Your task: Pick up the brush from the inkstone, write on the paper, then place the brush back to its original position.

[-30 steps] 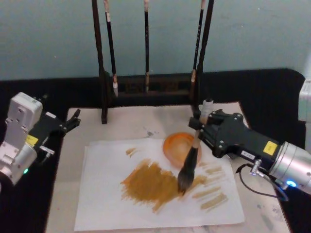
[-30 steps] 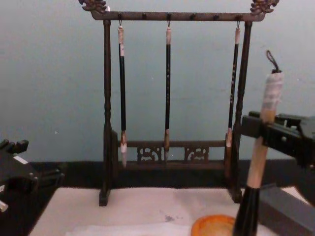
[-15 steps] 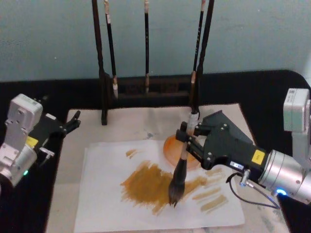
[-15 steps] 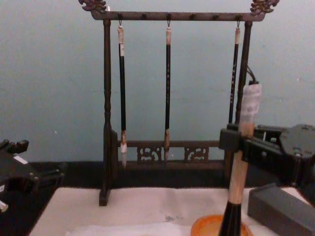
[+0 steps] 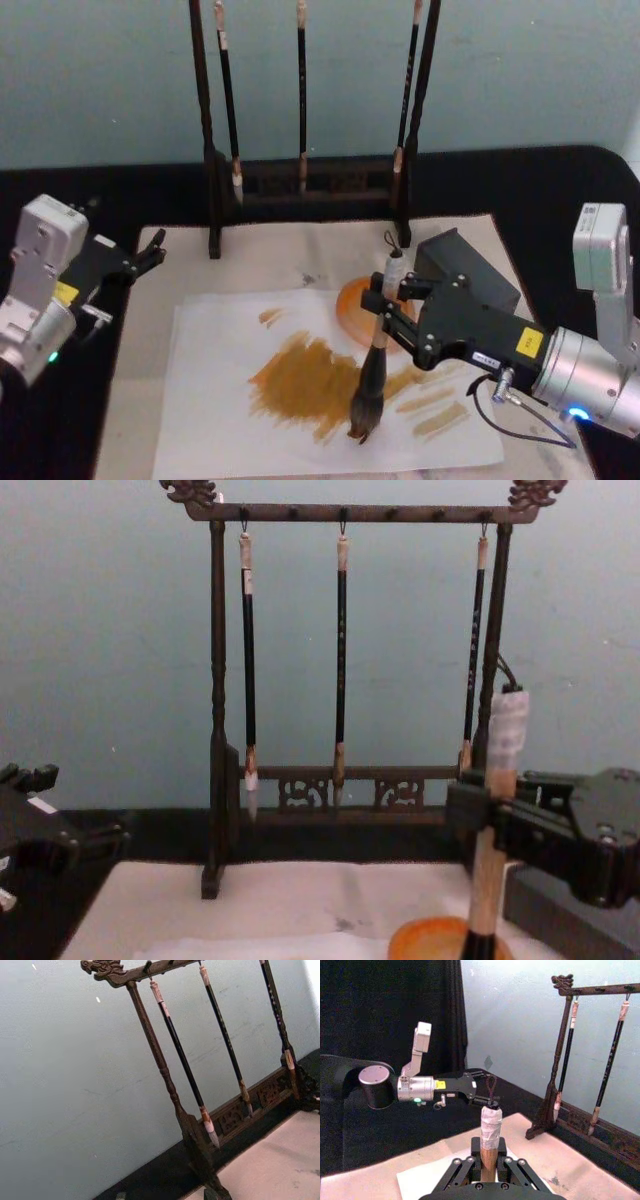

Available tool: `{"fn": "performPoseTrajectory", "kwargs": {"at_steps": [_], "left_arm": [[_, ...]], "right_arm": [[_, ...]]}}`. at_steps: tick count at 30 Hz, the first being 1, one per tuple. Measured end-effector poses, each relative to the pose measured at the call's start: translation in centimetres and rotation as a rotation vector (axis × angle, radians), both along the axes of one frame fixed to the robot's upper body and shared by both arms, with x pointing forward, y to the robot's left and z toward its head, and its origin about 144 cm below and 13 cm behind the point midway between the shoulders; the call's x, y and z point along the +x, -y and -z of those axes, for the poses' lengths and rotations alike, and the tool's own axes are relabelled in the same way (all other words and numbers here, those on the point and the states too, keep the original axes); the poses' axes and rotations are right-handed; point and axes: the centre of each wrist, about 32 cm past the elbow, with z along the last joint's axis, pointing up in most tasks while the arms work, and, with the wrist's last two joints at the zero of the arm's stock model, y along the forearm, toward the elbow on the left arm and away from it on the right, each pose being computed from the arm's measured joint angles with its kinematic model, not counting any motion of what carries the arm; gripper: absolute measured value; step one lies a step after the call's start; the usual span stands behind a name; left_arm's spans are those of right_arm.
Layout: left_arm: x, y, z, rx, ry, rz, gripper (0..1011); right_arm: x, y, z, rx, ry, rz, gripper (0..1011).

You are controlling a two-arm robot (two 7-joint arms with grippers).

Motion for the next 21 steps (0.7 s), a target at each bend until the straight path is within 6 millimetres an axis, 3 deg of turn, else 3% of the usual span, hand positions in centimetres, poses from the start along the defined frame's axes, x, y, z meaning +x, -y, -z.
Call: {"fn": "performPoseTrajectory", "kwargs": {"at_steps": [21], "left_arm": [[0.0,0.0,0.0,0.000,0.000,0.000,1009]], "right_arm": [[-1.6,1.9,-0.6,-0.044,0.011,0.078,173]]}}
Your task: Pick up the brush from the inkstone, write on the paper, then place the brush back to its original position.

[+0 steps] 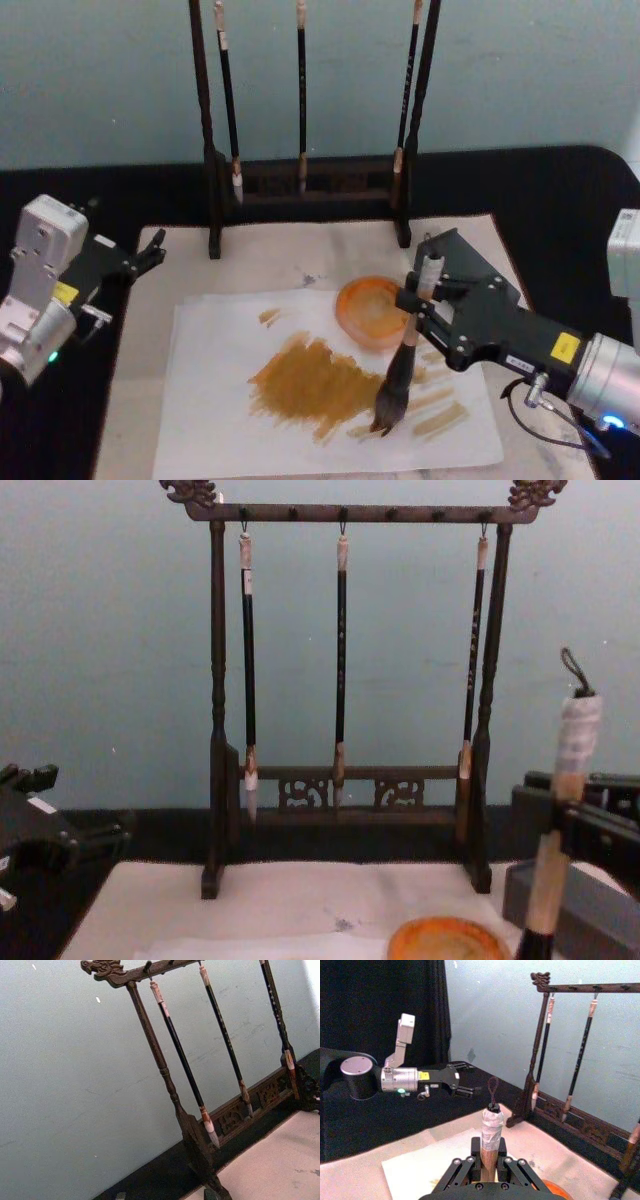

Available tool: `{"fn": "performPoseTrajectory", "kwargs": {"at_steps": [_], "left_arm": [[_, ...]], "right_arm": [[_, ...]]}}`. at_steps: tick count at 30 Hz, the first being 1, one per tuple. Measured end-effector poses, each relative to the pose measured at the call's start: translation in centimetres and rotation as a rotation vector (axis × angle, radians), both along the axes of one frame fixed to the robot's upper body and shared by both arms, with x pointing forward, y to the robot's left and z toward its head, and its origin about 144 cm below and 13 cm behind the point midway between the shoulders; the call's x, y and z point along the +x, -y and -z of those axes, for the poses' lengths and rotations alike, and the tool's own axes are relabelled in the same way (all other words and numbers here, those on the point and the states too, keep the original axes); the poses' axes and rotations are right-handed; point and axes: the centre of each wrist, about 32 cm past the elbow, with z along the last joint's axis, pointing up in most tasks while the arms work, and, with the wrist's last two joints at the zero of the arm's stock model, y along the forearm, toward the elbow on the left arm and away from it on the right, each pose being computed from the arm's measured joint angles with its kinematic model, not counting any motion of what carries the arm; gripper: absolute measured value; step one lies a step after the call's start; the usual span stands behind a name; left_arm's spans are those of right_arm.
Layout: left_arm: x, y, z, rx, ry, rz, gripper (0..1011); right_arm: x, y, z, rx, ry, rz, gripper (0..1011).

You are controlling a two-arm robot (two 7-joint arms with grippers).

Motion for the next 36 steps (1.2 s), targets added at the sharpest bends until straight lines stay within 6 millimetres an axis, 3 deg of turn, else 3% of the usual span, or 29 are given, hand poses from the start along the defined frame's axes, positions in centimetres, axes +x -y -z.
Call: {"fn": "performPoseTrajectory", "kwargs": {"at_steps": [23,36], "left_arm": [[0.0,0.0,0.0,0.000,0.000,0.000,1010],[0.0,0.0,0.0,0.000,0.000,0.000,1010]], "right_arm": [[-0.8,1.8,-1.1,-0.025,0.051,0.090,173],[1.3,1.4,-1.8,0.123,0.105,0.139,173]]}}
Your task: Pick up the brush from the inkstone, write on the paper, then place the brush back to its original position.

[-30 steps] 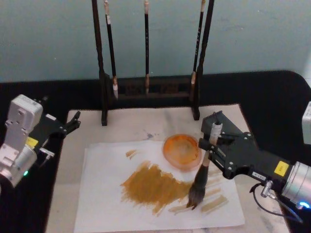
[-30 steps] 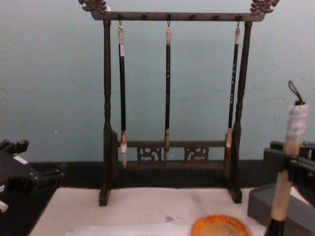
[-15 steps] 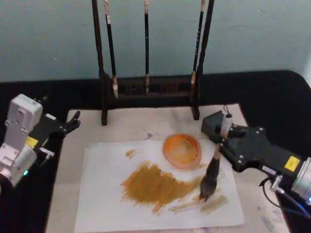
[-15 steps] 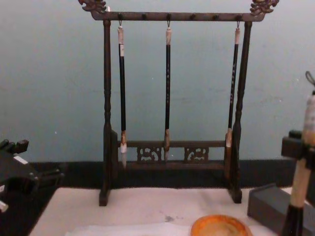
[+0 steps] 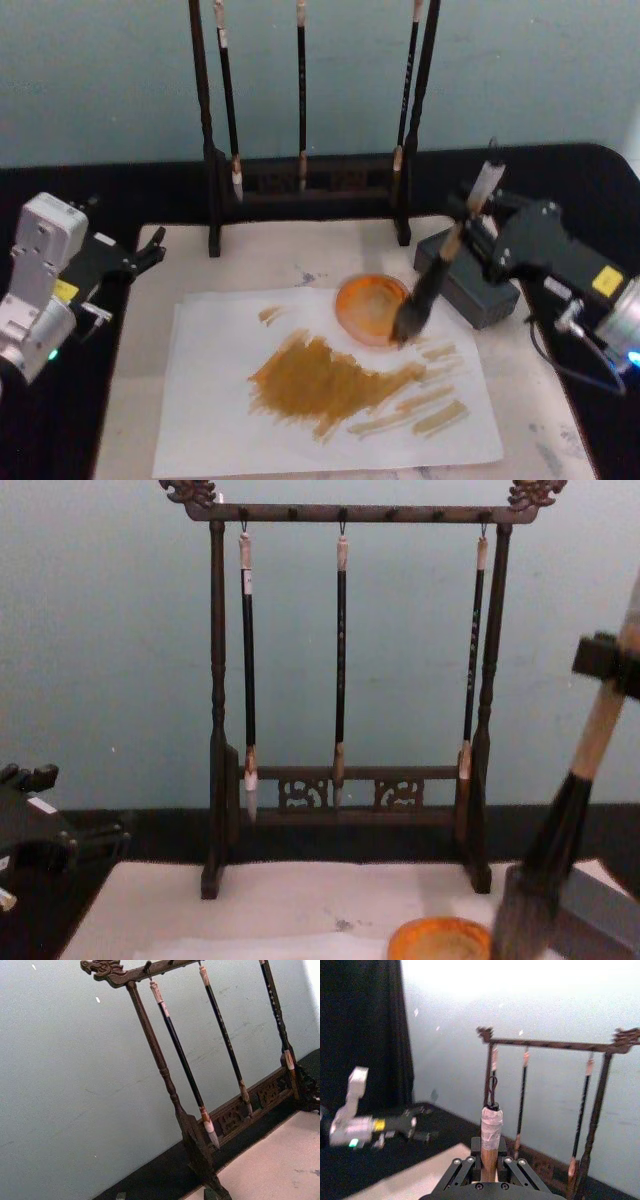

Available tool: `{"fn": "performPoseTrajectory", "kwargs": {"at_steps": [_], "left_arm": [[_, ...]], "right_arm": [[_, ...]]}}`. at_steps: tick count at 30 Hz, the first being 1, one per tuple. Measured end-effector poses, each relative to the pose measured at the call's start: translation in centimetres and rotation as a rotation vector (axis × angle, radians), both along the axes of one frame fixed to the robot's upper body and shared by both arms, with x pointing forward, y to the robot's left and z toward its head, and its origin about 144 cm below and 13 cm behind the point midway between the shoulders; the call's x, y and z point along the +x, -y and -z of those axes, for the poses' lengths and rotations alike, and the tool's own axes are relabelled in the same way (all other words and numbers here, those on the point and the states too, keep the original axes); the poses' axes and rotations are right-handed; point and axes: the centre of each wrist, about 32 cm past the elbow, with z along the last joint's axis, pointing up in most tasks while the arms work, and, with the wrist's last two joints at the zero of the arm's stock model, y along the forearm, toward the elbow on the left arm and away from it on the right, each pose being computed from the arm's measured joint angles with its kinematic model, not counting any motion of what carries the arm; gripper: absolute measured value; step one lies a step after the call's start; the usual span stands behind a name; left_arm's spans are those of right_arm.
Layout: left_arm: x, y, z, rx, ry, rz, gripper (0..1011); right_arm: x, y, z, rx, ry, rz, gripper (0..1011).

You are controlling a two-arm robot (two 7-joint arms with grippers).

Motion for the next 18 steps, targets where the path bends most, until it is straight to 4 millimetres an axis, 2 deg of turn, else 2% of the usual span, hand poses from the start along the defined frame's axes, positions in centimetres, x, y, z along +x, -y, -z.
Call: {"fn": "performPoseTrajectory", "kwargs": {"at_steps": [9,18], "left_arm": [[0.0,0.0,0.0,0.000,0.000,0.000,1010],[0.0,0.0,0.0,0.000,0.000,0.000,1010]], "right_arm": [[2.7,-0.7,0.3,0.195,-0.044,0.088,173],[5.2,-0.8,0.9,0.384,-0.186,0.161,173]]}}
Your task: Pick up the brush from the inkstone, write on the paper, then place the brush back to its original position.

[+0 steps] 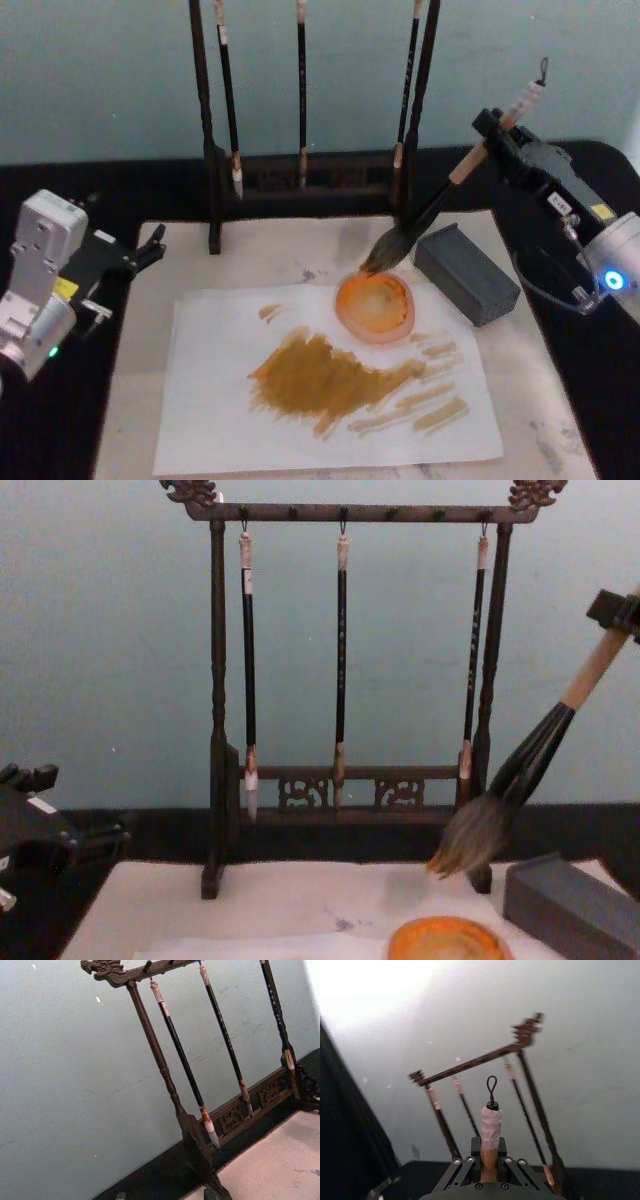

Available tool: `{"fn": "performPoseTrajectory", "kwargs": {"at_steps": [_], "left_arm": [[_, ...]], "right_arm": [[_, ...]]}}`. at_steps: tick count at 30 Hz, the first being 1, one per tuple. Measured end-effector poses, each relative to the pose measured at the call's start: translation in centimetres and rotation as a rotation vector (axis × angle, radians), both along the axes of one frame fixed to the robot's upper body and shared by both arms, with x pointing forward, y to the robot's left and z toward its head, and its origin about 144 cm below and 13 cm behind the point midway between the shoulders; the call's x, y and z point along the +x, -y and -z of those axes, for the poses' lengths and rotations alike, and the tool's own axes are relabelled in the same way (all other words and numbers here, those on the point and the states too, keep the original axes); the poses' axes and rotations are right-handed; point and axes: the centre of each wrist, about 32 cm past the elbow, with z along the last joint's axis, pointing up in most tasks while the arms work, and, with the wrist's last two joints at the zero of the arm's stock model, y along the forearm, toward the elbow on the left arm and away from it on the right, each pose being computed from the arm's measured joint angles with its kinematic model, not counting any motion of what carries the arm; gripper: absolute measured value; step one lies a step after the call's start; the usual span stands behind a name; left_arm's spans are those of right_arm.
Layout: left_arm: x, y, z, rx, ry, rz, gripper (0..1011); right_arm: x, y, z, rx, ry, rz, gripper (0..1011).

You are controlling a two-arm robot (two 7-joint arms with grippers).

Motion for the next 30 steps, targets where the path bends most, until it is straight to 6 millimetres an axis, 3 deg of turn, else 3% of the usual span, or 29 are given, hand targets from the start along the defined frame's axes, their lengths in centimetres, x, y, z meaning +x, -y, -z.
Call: {"fn": "performPoseTrajectory", "kwargs": {"at_steps": [10,30], "left_arm": [[0.0,0.0,0.0,0.000,0.000,0.000,1010],[0.0,0.0,0.0,0.000,0.000,0.000,1010]], "right_arm": [[2.1,0.8,1.4,0.212,-0.214,0.059,173],[3.7,1.4,4.6,0.383,-0.443,0.090,173]]}}
